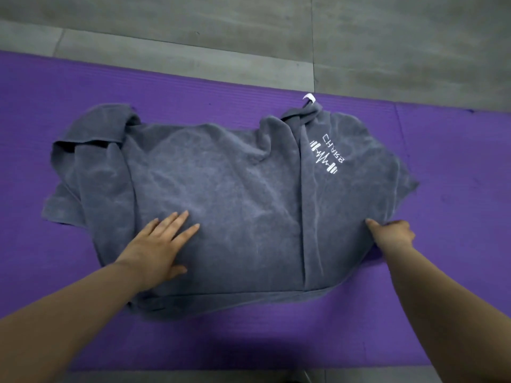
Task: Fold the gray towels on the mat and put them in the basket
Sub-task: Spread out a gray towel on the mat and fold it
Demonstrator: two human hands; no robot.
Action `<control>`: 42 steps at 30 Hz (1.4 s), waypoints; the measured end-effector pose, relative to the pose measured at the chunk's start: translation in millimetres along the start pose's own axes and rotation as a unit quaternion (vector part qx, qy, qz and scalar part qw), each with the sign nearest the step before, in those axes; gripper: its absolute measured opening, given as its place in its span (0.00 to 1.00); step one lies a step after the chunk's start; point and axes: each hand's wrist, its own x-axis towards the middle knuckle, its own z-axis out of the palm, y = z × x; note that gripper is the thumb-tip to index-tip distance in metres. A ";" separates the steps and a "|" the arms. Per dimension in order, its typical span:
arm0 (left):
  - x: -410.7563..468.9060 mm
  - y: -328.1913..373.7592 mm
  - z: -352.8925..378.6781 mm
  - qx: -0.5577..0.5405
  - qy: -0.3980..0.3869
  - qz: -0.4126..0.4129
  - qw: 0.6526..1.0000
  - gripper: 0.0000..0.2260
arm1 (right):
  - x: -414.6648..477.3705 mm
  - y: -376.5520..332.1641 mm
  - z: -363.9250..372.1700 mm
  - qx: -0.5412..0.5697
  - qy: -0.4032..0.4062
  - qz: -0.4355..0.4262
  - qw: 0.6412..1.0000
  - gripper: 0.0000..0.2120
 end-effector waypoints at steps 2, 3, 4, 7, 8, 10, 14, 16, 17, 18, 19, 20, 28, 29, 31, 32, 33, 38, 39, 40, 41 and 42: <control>0.4 0.9 5.3 0.008 -0.013 -0.002 1.000 0.44 | 5.2 1.5 5.7 -0.007 -0.002 -0.022 1.000 0.23; 1.0 1.4 6.1 0.013 -0.013 -0.004 1.000 0.44 | 5.0 3.0 8.3 -0.024 -0.003 -0.038 0.999 0.20; 1.8 2.2 6.5 0.012 -0.015 -0.007 1.000 0.44 | 2.3 5.2 9.3 -0.045 -0.005 -0.053 0.998 0.17; 6.0 4.2 -4.8 0.002 -0.033 -0.020 0.999 0.40 | -9.7 20.5 2.3 -0.067 0.017 -0.055 0.996 0.11; 9.0 5.6 -11.2 0.002 -0.029 -0.018 0.999 0.36 | -14.0 32.2 -4.1 -0.067 0.031 -0.037 0.997 0.09; 20.7 4.0 -31.3 0.011 -0.015 -0.017 1.000 0.29 | -22.3 60.0 -16.6 -0.062 0.048 0.004 0.997 0.09; 60.6 0.6 -59.0 -0.035 0.077 -0.054 0.995 0.30 | -39.1 85.0 -33.2 -0.041 0.162 -0.039 0.985 0.30; 77.0 6.2 -63.1 -0.046 0.043 -0.058 0.996 0.41 | -32.3 66.3 -35.3 -0.025 0.181 -0.154 0.971 0.34; 82.1 9.0 -59.8 -0.063 -0.007 -0.077 0.995 0.43 | -25.6 47.2 -34.3 -0.009 0.157 -0.199 0.967 0.30; 85.3 11.4 -57.5 -0.070 -0.059 -0.096 0.991 0.43 | -16.3 26.0 -31.8 -0.001 0.118 -0.242 0.963 0.26; 86.7 12.8 -53.6 -0.075 -0.088 -0.110 0.987 0.43 | -4.0 3.3 -28.8 -0.007 0.079 -0.276 0.958 0.23; 86.5 13.1 -50.1 -0.082 -0.096 -0.117 0.985 0.43 | 9.7 -18.6 -24.4 -0.018 0.043 -0.290 0.956 0.22; 69.9 7.5 -45.4 -0.074 -0.123 -0.122 0.982 0.47 | 55.2 -120.9 -0.9 -0.074 -0.074 -0.229 0.968 0.16; 67.9 3.2 -45.7 -0.074 -0.130 -0.128 0.980 0.47 | 43.8 -120.5 3.5 -0.080 -0.018 -0.251 0.965 0.14; 60.5 -7.5 -43.7 -0.085 -0.139 -0.150 0.975 0.48 | 9.4 -111.9 17.5 -0.014 0.113 -0.317 0.942 0.14; 55.8 -12.5 -40.9 -0.095 -0.139 -0.164 0.972 0.49 | -7.8 -104.5 25.9 0.020 0.128 -0.379 0.916 0.15; 50.9 -16.0 -38.4 -0.102 -0.141 -0.174 0.969 0.49 | -23.6 -95.3 34.6 0.019 0.082 -0.449 0.890 0.18; 41.0 -20.0 -30.2 -0.094 -0.138 -0.180 0.970 0.49 | -46.5 -53.0 38.4 -0.104 -0.066 -0.600 0.791 0.19; 41.6 -19.9 -30.2 -0.093 -0.138 -0.178 0.970 0.49 | -40.7 -54.1 32.1 -0.101 -0.026 -0.597 0.795 0.19; 42.0 -19.9 -30.8 -0.093 -0.141 -0.177 0.970 0.49 | -33.2 -56.8 27.7 -0.109 0.024 -0.588 0.801 0.19; 42.1 -19.8 -31.7 -0.096 -0.143 -0.176 0.969 0.49 | -26.7 -59.8 26.1 -0.138 0.059 -0.581 0.800 0.20; 41.5 -19.3 -32.4 -0.100 -0.146 -0.177 0.968 0.49 | -22.6 -63.2 25.9 -0.174 0.075 -0.572 0.798 0.21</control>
